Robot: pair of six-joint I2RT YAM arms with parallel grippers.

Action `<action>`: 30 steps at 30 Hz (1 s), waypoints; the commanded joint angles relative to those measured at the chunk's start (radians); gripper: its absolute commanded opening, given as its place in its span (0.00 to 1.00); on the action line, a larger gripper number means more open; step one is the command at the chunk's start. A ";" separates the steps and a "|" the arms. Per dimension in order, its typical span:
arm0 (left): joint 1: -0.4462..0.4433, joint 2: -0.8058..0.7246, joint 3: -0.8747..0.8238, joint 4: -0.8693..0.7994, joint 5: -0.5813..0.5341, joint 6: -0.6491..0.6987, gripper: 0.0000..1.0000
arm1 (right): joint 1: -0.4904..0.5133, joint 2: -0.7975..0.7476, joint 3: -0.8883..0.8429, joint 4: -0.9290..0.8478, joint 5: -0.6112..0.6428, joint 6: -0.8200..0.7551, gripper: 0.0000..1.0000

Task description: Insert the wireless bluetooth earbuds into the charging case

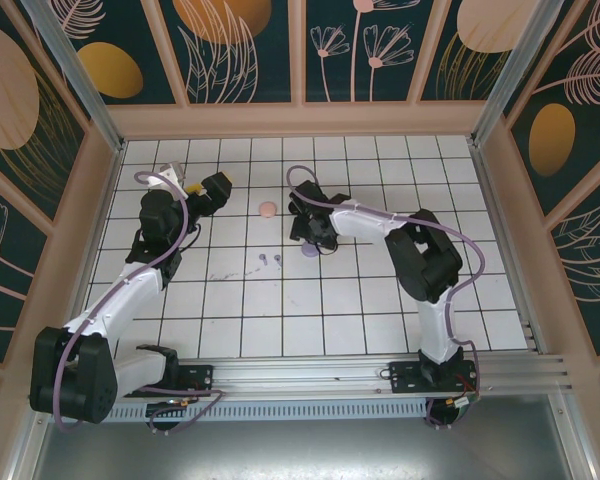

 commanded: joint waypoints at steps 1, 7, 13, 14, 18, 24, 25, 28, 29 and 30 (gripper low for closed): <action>-0.004 0.004 0.024 0.041 0.015 0.006 0.99 | 0.008 0.026 0.014 -0.072 0.069 -0.026 0.70; -0.004 0.007 0.027 0.049 0.020 0.001 0.99 | 0.030 0.024 -0.001 -0.085 0.088 -0.064 0.66; -0.004 0.002 0.027 0.049 0.021 -0.002 0.99 | 0.064 0.011 -0.020 -0.093 0.088 -0.094 0.64; -0.003 0.002 0.026 0.049 0.020 -0.003 0.99 | 0.067 0.007 -0.024 -0.094 0.089 -0.096 0.64; -0.003 -0.002 0.023 0.049 0.021 -0.007 0.99 | 0.081 -0.020 -0.058 -0.094 0.092 -0.098 0.63; -0.003 -0.005 0.019 0.058 0.026 -0.014 0.99 | 0.080 -0.046 -0.080 -0.081 0.076 -0.080 0.66; -0.002 -0.007 0.019 0.057 0.026 -0.016 0.99 | 0.081 -0.046 -0.075 -0.083 0.074 -0.076 0.67; -0.003 -0.014 0.016 0.056 0.028 -0.018 0.99 | 0.081 -0.051 -0.064 -0.092 0.072 -0.058 0.69; -0.003 -0.014 0.015 0.056 0.026 -0.017 0.99 | 0.080 -0.057 -0.061 -0.091 0.072 -0.049 0.70; -0.004 -0.017 0.013 0.057 0.026 -0.017 0.99 | 0.078 -0.062 -0.057 -0.091 0.072 -0.042 0.71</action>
